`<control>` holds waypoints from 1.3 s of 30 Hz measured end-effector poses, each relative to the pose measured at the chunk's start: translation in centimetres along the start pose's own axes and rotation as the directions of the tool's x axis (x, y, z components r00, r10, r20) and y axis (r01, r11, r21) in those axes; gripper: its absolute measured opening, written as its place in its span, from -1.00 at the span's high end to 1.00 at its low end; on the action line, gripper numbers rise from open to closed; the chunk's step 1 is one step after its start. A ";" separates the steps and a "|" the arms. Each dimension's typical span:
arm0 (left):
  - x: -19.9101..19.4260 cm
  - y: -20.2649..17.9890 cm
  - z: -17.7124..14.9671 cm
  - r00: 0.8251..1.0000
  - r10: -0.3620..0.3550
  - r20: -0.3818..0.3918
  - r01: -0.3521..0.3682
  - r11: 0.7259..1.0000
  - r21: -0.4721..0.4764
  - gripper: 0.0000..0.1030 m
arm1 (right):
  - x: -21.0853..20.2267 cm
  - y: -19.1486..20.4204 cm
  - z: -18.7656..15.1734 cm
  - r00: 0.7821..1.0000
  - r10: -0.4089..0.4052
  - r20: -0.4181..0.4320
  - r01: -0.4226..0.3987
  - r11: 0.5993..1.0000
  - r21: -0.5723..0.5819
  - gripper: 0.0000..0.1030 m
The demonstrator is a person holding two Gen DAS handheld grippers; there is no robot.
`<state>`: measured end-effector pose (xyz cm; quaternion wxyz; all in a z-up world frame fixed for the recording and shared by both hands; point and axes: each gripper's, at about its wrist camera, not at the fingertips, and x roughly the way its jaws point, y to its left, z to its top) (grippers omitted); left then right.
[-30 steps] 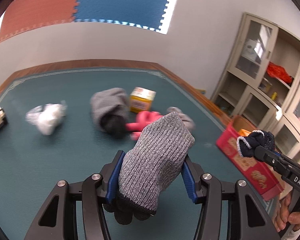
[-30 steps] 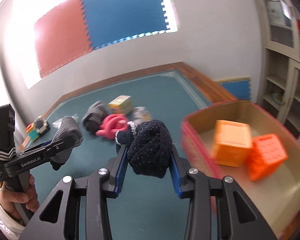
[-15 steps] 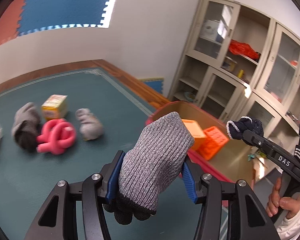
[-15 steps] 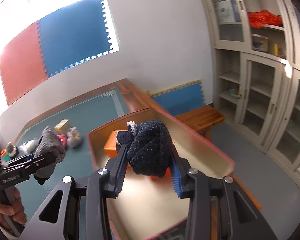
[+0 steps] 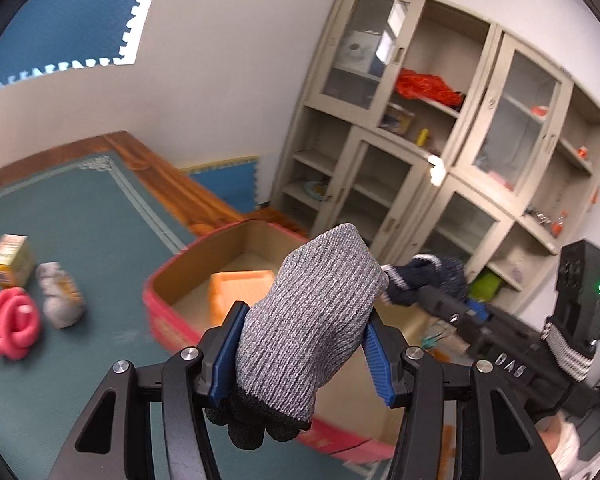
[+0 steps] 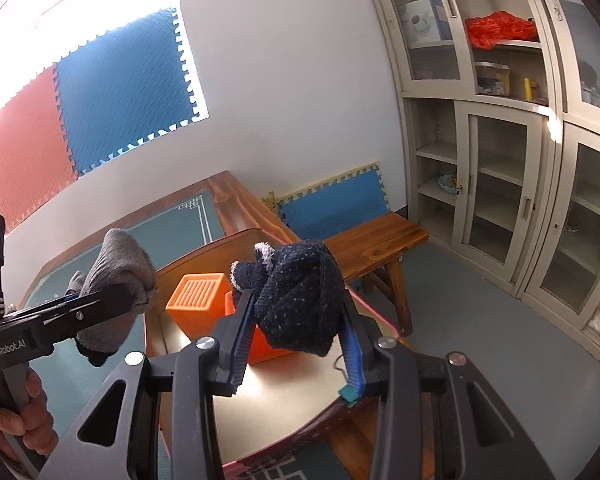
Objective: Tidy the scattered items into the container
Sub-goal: 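Carry the navy sock over the red tin while the left gripper carries the glove there, then open the right gripper to drop the navy sock while the left gripper releases the glove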
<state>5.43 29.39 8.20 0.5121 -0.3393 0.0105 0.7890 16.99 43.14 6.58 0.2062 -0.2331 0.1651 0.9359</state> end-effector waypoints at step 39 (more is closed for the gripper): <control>-3.6 7.5 -0.5 0.988 0.139 0.071 -0.127 0.980 -0.153 -0.64 | 6.9 7.7 -1.1 0.927 0.049 -0.372 -0.165 0.944 -0.286 0.16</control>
